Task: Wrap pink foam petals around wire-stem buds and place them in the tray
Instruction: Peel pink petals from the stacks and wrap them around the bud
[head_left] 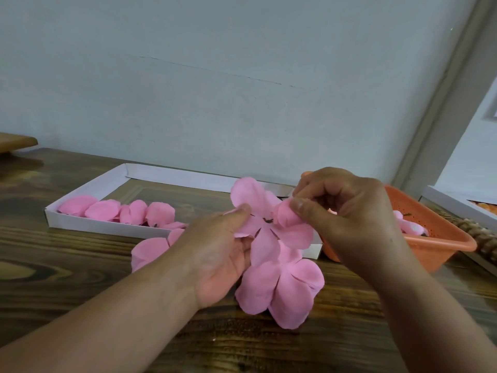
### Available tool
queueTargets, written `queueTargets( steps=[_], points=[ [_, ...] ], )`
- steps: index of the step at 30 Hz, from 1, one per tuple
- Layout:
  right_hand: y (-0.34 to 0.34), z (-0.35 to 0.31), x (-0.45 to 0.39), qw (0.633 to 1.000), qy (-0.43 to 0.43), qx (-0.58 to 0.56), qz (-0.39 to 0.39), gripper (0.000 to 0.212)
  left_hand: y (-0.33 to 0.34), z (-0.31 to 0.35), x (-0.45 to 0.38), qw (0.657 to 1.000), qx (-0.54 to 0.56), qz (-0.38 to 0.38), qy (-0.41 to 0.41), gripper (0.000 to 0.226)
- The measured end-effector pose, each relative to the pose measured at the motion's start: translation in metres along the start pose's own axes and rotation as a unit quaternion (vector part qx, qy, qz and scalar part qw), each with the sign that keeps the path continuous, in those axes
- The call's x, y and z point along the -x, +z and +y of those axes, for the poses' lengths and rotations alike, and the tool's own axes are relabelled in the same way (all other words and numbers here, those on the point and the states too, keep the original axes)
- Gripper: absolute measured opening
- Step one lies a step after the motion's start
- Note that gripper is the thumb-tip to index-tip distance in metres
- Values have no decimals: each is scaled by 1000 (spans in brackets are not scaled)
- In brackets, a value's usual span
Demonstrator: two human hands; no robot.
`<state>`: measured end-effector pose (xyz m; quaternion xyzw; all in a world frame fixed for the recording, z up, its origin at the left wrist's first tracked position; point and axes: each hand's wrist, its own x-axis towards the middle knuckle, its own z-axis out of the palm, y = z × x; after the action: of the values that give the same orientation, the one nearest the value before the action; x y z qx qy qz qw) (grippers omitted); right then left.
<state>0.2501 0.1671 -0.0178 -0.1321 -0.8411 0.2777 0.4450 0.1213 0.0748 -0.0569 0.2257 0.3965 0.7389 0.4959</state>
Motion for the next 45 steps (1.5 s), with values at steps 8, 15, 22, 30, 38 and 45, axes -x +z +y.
queueTargets(
  steps=[8, 15, 22, 30, 38, 45],
  points=[
    [7, 6, -1, 994, -48, 93, -25, 13, -1, -9, 1, 999, 36, -36, -10, 28],
    [2, 6, -1, 981, -130, 133, -47, 10, -4, 2, 1, 994, 61, -90, -20, 37],
    [5, 3, -1, 973, -152, 138, -99, 9, -5, 8, -1, 997, 39, -38, -60, 34],
    [8, 2, 1, 970, -154, 136, -127, 9, -8, 1, -5, 994, 49, 60, -72, 13],
    [21, 4, 5, 976, -126, 141, -105, 21, -4, -1, 0, 998, 44, -15, -39, 46],
    [25, 6, 7, 978, -94, 126, -136, 10, 0, -1, 3, 998, 37, 25, -45, 28]
  ],
)
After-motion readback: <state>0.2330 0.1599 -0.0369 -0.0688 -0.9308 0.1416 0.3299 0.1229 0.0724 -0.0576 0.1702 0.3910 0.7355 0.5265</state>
